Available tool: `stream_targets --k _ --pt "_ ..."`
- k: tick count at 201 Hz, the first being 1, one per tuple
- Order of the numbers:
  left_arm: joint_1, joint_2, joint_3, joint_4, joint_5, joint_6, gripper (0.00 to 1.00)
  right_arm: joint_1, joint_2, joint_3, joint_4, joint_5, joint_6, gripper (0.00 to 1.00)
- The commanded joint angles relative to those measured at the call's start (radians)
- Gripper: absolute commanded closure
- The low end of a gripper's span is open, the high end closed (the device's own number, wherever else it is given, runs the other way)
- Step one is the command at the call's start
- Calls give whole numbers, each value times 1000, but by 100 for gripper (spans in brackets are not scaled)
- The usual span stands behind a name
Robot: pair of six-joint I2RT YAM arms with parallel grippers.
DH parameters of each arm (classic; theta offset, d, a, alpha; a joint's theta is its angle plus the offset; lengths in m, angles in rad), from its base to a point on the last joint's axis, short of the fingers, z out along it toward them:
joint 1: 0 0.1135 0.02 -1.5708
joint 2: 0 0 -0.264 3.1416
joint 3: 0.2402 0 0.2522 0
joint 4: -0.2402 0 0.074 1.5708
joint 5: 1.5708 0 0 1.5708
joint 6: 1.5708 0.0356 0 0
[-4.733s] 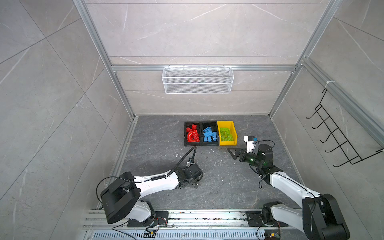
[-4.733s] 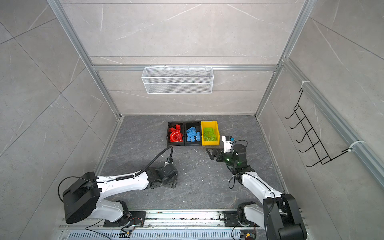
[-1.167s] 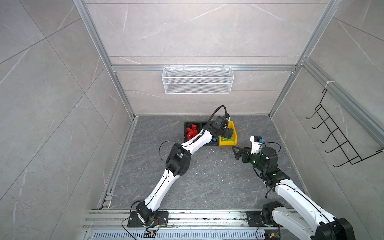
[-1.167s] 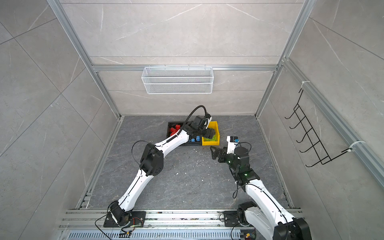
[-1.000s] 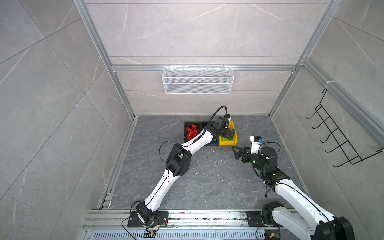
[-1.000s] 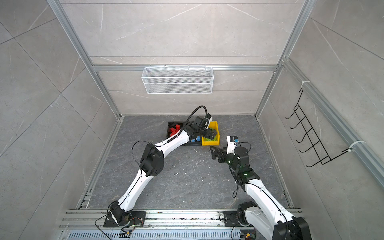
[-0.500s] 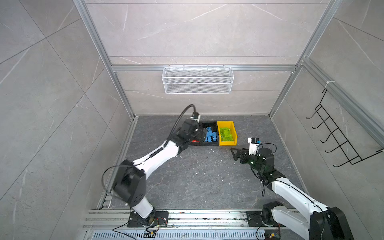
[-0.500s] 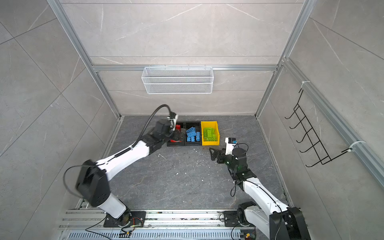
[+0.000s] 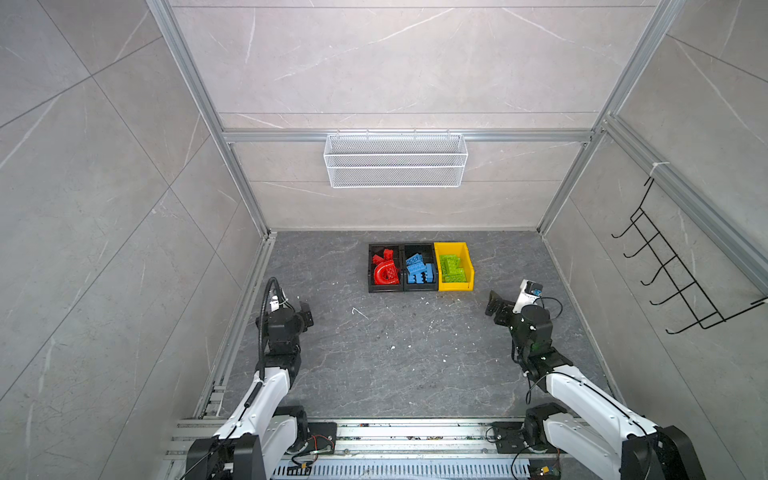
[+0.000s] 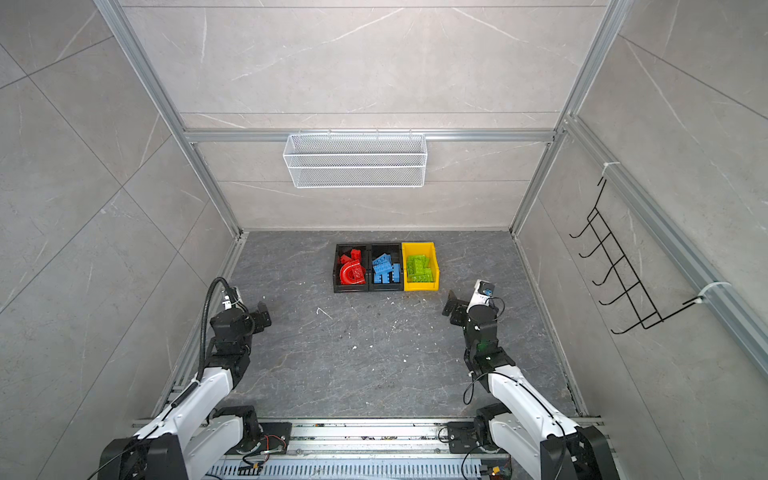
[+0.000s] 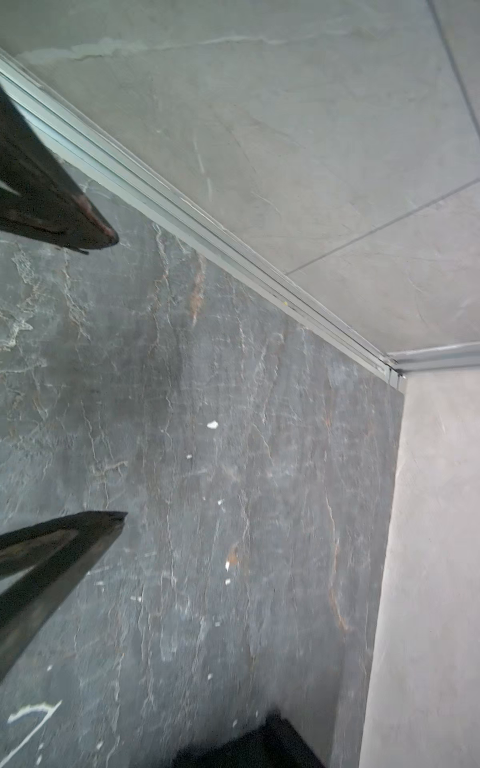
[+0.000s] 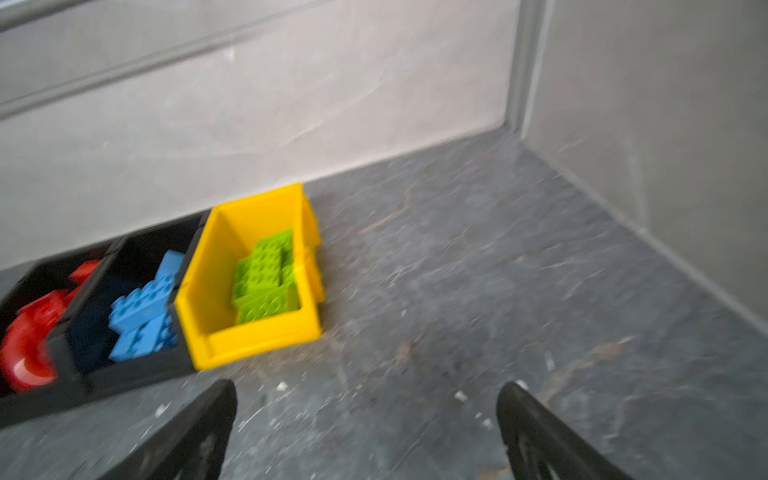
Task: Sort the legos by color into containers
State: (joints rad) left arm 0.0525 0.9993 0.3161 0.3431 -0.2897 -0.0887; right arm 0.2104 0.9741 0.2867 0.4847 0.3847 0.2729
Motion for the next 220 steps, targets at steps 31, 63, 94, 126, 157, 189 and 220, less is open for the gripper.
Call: stream_targets --k 31,63,94,126,157,189,220 --pt "136 302 -29 455 243 -75 1 -19 266 -75 408 155 -141 0" --pt "136 383 -35 539 354 -30 0 -14 365 0 386 63 -251 0" --pt "91 462 -9 550 321 7 0 -42 480 12 483 -13 -245 0" --pt "68 511 24 559 342 38 0 -49 568 -9 632 -19 -261 0" --pt "67 491 34 502 340 44 0 -55 555 6 567 -25 -246 0" --pt "66 495 35 511 340 44 0 -57 557 13 551 -29 -243 0" --pt "66 493 34 509 341 43 0 -73 557 33 505 -59 -231 0"
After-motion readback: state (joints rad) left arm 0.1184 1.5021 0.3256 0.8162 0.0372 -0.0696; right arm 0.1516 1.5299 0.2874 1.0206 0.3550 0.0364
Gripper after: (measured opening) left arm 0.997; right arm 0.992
